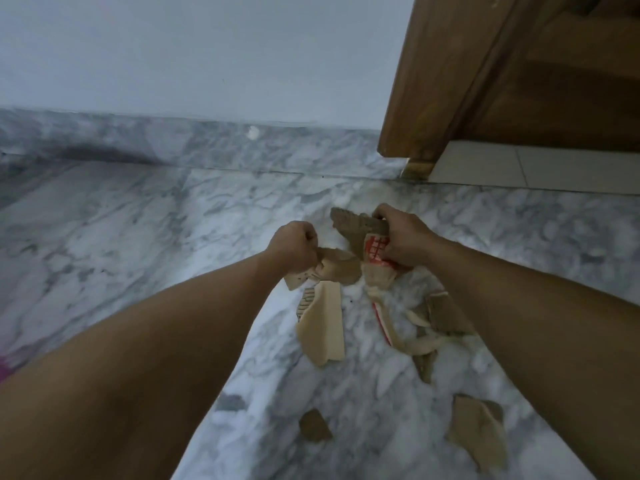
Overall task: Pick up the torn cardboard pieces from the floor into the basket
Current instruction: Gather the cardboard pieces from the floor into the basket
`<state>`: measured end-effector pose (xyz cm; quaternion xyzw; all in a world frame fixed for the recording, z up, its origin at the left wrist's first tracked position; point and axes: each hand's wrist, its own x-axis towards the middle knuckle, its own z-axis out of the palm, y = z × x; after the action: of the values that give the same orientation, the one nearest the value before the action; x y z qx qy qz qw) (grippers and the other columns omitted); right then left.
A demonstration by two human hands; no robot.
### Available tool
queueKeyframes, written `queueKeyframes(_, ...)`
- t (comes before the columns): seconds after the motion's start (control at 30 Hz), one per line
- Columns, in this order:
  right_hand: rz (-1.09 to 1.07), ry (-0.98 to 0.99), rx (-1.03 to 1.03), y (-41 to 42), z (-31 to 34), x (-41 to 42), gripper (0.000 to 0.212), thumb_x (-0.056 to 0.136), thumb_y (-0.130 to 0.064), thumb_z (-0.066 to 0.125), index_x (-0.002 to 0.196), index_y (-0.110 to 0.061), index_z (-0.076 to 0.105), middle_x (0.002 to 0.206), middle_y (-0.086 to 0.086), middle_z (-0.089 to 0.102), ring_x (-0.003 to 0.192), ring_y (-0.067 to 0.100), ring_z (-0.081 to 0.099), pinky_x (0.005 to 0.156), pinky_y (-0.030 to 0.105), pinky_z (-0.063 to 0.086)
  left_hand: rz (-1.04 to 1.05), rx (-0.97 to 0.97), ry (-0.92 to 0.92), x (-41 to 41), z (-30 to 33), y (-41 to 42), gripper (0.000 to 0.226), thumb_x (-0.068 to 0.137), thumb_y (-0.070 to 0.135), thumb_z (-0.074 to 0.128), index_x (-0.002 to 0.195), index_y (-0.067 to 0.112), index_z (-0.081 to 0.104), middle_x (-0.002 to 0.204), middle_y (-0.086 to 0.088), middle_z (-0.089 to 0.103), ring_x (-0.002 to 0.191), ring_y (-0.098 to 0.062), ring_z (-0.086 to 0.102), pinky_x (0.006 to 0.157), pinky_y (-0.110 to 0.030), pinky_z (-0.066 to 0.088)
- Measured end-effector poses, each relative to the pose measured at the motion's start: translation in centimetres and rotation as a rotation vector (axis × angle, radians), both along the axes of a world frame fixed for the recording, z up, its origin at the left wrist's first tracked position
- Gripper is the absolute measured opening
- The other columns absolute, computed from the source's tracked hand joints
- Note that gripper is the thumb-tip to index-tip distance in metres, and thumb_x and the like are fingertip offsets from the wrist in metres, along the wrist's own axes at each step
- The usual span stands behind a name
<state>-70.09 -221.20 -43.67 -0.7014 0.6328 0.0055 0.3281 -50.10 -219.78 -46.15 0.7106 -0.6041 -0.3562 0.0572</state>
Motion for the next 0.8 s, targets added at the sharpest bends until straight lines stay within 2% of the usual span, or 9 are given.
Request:
queueKeyframes(0.07, -0.098, -0.065, 0.053, 0.7, 0.7, -1.7, 0.044, 0.078, 0.000, 0.067, 0.116, -0.015, 0.051, 0.103, 0.006, 0.052, 0.096, 0.027, 0.055, 0.069, 0.028, 0.043, 0.054, 0.043, 0.085, 0.4, 0.9, 0.7, 0.027, 0.074, -0.007, 0.061, 0.067, 0.018, 0.049, 0.075, -0.001, 0.055, 0.075, -0.021, 0.054, 0.052, -0.023, 0.043)
queueKeyframes(0.13, -0.176, -0.111, 0.094, 1.3, 1.4, -3.3, 0.040, 0.075, 0.004, 0.071, 0.106, -0.014, 0.054, 0.100, 0.006, 0.055, 0.093, 0.026, 0.057, 0.060, 0.023, 0.042, 0.099, 0.097, 0.185, 0.7, 2.2, 1.4, 0.029, 0.073, -0.008, 0.066, 0.070, 0.017, 0.051, 0.079, -0.007, 0.059, 0.069, -0.025, 0.057, 0.050, -0.024, 0.045)
queueKeyframes(0.23, -0.278, -0.209, 0.188, 2.6, 2.5, -5.4, 0.030, 0.075, 0.006, 0.074, 0.095, -0.010, 0.058, 0.093, 0.010, 0.061, 0.078, 0.020, 0.060, 0.054, 0.023, 0.047, 0.142, 0.183, 0.271, 0.7, 4.7, 2.5, 0.018, 0.079, 0.002, 0.071, 0.086, 0.014, 0.060, 0.081, -0.012, 0.065, 0.053, -0.027, 0.060, 0.031, -0.019, 0.038)
queueKeyframes(0.33, -0.291, -0.216, 0.301, 4.2, 3.3, -6.8, 0.027, 0.076, 0.008, 0.073, 0.095, -0.007, 0.059, 0.093, 0.012, 0.063, 0.075, 0.019, 0.062, 0.051, 0.024, 0.052, 0.154, 0.299, 0.288, 0.1, 6.0, 3.5, 0.018, 0.083, 0.007, 0.070, 0.101, 0.008, 0.066, 0.078, -0.010, 0.063, 0.049, -0.021, 0.058, 0.029, -0.017, 0.038)
queueKeyframes(0.43, -0.295, -0.161, 0.376, 6.2, 2.4, -7.5, 0.050, 0.073, 0.006, 0.077, 0.118, -0.008, 0.059, 0.112, 0.017, 0.063, 0.092, 0.032, 0.066, 0.070, 0.039, 0.060, 0.134, 0.348, 0.235, -1.4, 4.6, 5.7, 0.024, 0.079, 0.011, 0.076, 0.101, 0.008, 0.065, 0.094, -0.011, 0.062, 0.069, -0.020, 0.059, 0.045, -0.018, 0.046)
queueKeyframes(0.5, -0.287, -0.067, 0.292, 7.5, 1.7, -7.7, 0.059, 0.069, -0.004, 0.083, 0.122, -0.012, 0.057, 0.116, 0.013, 0.062, 0.099, 0.032, 0.064, 0.077, 0.042, 0.059, 0.094, 0.288, 0.056, -2.5, 3.2, 7.5, 0.039, 0.075, 0.023, 0.080, 0.108, 0.014, 0.060, 0.112, -0.010, 0.056, 0.093, -0.024, 0.058, 0.070, -0.028, 0.053)
queueKeyframes(0.6, -0.304, 0.098, 0.025, 8.5, 1.4, -8.1, 0.063, 0.067, -0.024, 0.086, 0.122, -0.011, 0.058, 0.126, 0.011, 0.058, 0.114, 0.028, 0.057, 0.090, 0.038, 0.052, 0.066, 0.149, -0.254, -3.6, 1.5, 9.8, 0.081, 0.065, 0.047, 0.080, 0.132, 0.025, 0.042, 0.146, -0.007, 0.022, 0.133, -0.029, 0.027, 0.105, -0.046, 0.033)
queueKeyframes(0.67, -0.419, 0.142, -0.020, 8.9, 1.4, -8.8, 0.074, 0.070, -0.043, 0.082, 0.130, -0.013, 0.051, 0.137, 0.015, 0.045, 0.127, 0.033, 0.044, 0.098, 0.042, 0.045, 0.162, 0.141, -0.253, -4.3, 1.1, 10.6, 0.094, 0.060, 0.059, 0.077, 0.138, 0.029, 0.034, 0.154, -0.004, 0.004, 0.140, -0.031, 0.014, 0.108, -0.051, 0.026)
queueKeyframes(0.8, -0.720, 0.211, 0.192, 9.0, 0.9, -9.8, 0.114, 0.060, -0.078, 0.067, 0.150, -0.025, 0.021, 0.160, 0.015, 0.002, 0.145, 0.046, -0.001, 0.111, 0.062, 0.022, 0.451, 0.238, -0.139, -5.6, 0.9, 11.3, 0.101, 0.057, 0.079, 0.062, 0.140, 0.029, 0.034, 0.153, -0.009, 0.003, 0.139, -0.036, 0.011, 0.107, -0.058, 0.028)
